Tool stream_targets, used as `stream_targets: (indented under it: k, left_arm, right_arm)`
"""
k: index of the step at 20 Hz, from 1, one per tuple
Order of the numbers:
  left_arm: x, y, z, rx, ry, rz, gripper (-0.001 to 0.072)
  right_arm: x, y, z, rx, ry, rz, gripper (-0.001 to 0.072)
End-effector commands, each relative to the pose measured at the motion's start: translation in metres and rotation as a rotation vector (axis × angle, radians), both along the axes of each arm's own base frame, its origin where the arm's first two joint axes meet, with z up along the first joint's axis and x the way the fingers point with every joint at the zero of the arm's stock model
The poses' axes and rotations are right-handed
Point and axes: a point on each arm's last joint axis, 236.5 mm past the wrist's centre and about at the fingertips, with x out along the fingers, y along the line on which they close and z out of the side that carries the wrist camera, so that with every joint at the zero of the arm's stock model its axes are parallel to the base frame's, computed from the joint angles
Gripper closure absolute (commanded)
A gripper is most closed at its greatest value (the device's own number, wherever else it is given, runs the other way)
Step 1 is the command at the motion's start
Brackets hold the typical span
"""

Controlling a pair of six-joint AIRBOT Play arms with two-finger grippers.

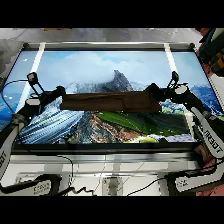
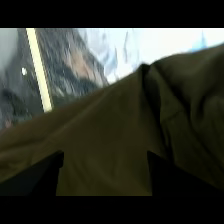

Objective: Fold the clothes and pants, and hang the long-sleeved shirts on hangers.

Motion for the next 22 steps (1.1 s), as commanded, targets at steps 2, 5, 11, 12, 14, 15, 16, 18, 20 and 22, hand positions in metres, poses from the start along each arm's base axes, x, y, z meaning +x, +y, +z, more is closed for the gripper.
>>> stream_targets:
  k: [2,5,11,12,14,15,16,18,20,22]
  left_arm:
    - [-0.021,-0.009,0.003,-0.089,0.066,-0.117,0.0012]
    - [-0.039,0.000,-0.019,-0.218,0.169,-0.127,0.0204]
    - [-0.086,0.007,-0.067,-0.332,0.396,-0.221,0.0053]
    - [-0.094,0.007,-0.076,-0.320,0.431,-0.243,0.0053]
    - [-0.101,0.002,-0.085,-0.326,0.475,-0.274,0.0053]
    - [-0.101,0.000,-0.088,-0.332,0.484,-0.282,0.0053]
    - [-0.101,-0.002,-0.091,-0.333,0.490,-0.287,0.0053]
    - [-0.097,-0.004,-0.093,-0.318,0.485,-0.284,0.0053]
    - [-0.090,-0.002,-0.094,-0.288,0.466,-0.269,0.0053]
    - [-0.084,-0.002,-0.095,-0.261,0.448,-0.254,0.0056]
  right_arm:
    - [-0.048,0.020,-0.019,-0.009,0.161,0.187,0.0119]
    - [-0.066,0.028,-0.021,-0.009,0.190,0.290,0.0120]
    - [-0.074,0.034,-0.020,0.005,0.202,0.334,0.0120]
    - [-0.076,0.035,-0.019,0.009,0.208,0.340,0.0120]
    - [-0.078,0.036,-0.019,0.012,0.214,0.347,0.0120]
    - [-0.078,0.037,-0.019,0.011,0.212,0.351,0.0119]
    - [-0.078,0.038,-0.019,0.012,0.209,0.351,0.0120]
    - [-0.078,0.044,-0.017,0.011,0.198,0.368,0.0120]
    - [-0.079,0.050,-0.016,0.009,0.191,0.391,0.0120]
    - [-0.081,0.060,-0.015,0.017,0.187,0.406,0.0120]
